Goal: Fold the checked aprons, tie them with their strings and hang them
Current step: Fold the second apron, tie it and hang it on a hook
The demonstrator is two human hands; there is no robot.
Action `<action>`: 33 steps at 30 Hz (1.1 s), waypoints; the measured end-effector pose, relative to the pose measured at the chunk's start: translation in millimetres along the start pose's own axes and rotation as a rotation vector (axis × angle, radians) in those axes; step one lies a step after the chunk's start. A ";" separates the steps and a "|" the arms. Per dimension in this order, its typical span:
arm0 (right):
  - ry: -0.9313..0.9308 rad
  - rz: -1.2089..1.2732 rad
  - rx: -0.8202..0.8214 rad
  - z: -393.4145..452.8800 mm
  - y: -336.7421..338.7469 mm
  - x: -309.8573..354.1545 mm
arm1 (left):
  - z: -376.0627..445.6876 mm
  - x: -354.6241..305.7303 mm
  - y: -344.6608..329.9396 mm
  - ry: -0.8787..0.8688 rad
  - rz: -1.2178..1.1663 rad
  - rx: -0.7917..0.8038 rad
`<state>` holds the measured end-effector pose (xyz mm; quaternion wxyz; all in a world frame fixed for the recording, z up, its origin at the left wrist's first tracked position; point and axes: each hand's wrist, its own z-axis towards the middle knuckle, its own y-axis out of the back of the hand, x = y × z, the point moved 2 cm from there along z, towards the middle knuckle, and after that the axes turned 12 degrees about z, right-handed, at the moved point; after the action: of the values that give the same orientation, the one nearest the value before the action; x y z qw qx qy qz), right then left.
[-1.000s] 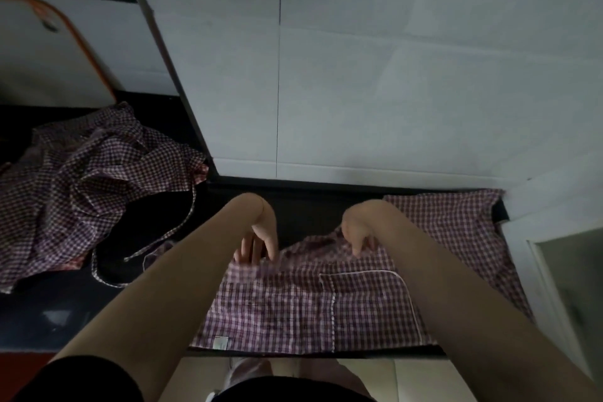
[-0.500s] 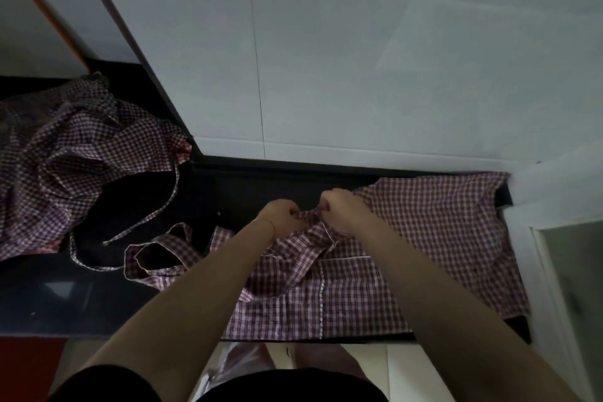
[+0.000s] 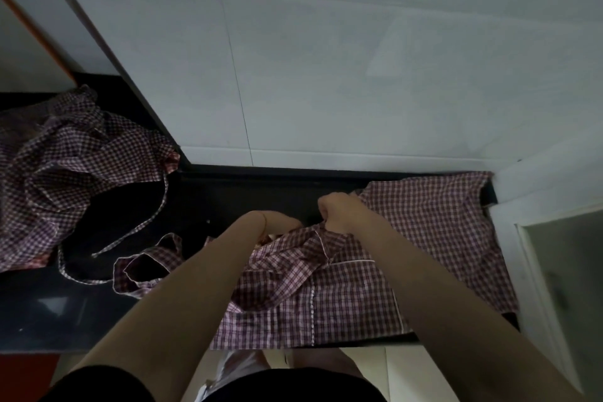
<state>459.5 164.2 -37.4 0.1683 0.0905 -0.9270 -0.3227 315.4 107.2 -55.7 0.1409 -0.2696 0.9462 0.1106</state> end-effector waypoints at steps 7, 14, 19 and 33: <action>-0.121 0.114 -0.021 -5.9 -1.4 -12.7 | 17.0 -1.0 2.3 -0.071 0.006 -0.134; -0.120 -0.099 0.019 -6.6 -19.5 -21.2 | 10.2 -7.8 -3.6 -0.173 -0.091 -0.223; -0.102 -0.056 0.013 -3.9 -13.3 -17.7 | 8.5 -0.1 -6.0 -0.260 -0.292 -0.231; 0.111 0.159 -0.130 -36.7 11.6 -26.8 | 5.3 -43.9 -12.6 -0.239 0.057 -0.188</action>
<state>497.3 159.7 -9.9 0.2500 0.0231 -0.8976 -0.3623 359.0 119.3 -48.0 0.2235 -0.2393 0.9154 0.2341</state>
